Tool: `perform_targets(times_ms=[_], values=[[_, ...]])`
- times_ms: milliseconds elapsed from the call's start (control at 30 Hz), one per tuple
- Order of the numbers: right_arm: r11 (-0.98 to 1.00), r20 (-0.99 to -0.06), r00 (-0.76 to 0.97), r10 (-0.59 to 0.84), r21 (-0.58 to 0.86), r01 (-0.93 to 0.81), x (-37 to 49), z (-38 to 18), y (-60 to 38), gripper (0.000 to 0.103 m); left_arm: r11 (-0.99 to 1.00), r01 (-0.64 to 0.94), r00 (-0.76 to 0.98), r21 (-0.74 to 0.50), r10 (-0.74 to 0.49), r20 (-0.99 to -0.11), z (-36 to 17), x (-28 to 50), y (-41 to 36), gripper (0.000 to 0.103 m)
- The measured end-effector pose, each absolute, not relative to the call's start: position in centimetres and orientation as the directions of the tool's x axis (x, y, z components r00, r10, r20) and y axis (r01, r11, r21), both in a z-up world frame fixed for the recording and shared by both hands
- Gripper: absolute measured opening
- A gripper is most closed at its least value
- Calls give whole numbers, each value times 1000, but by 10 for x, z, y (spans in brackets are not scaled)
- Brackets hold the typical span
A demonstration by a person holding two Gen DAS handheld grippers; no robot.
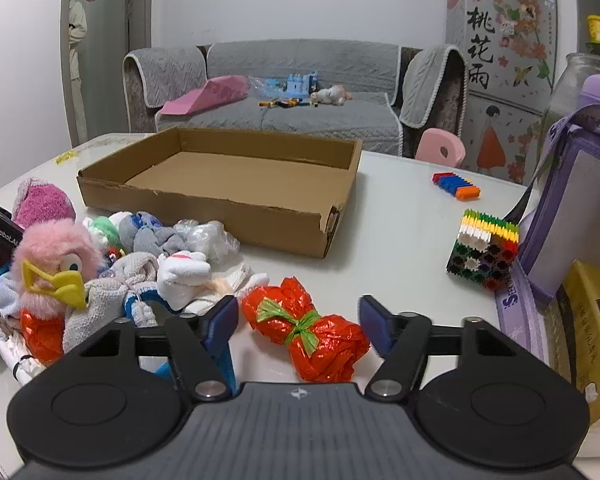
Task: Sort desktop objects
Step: 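Grasp the pink fuzzy hat with the left tool while the right tool grasps the red green-ribboned bundle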
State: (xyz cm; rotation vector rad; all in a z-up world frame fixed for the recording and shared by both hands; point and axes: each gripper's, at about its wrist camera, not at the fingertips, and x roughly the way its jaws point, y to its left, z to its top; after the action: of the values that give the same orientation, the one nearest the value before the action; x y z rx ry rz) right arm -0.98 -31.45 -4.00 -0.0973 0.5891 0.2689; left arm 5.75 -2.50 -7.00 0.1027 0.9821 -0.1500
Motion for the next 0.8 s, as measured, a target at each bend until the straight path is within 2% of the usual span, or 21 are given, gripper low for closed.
perform_targets(times_ms=[200,267,333,400,467,600,800], values=[[963,-591,776,221,6,-270,-1,-44,-316,59,982,186,545,19,-87,-834,-70,60,-25,103],[965,-604,767,216,13,-261,2,-47,-316,54,981,195,550,20,-92,-830,-71,59,-25,103],[966,-620,754,218,27,-258,6,-50,-318,40,980,199,550,20,-94,-830,-72,58,-25,103],[964,-636,736,230,45,-262,9,-53,-318,35,980,197,549,20,-93,-831,-72,58,-24,103],[961,-636,733,241,53,-270,10,-53,-318,33,981,192,550,19,-92,-830,-72,57,-23,102],[958,-629,735,255,60,-281,8,-52,-318,31,981,190,574,23,-92,-813,-66,53,-25,80],[960,-594,761,261,80,-267,5,-45,-324,31,984,173,590,30,-80,-804,-63,51,-25,74]])
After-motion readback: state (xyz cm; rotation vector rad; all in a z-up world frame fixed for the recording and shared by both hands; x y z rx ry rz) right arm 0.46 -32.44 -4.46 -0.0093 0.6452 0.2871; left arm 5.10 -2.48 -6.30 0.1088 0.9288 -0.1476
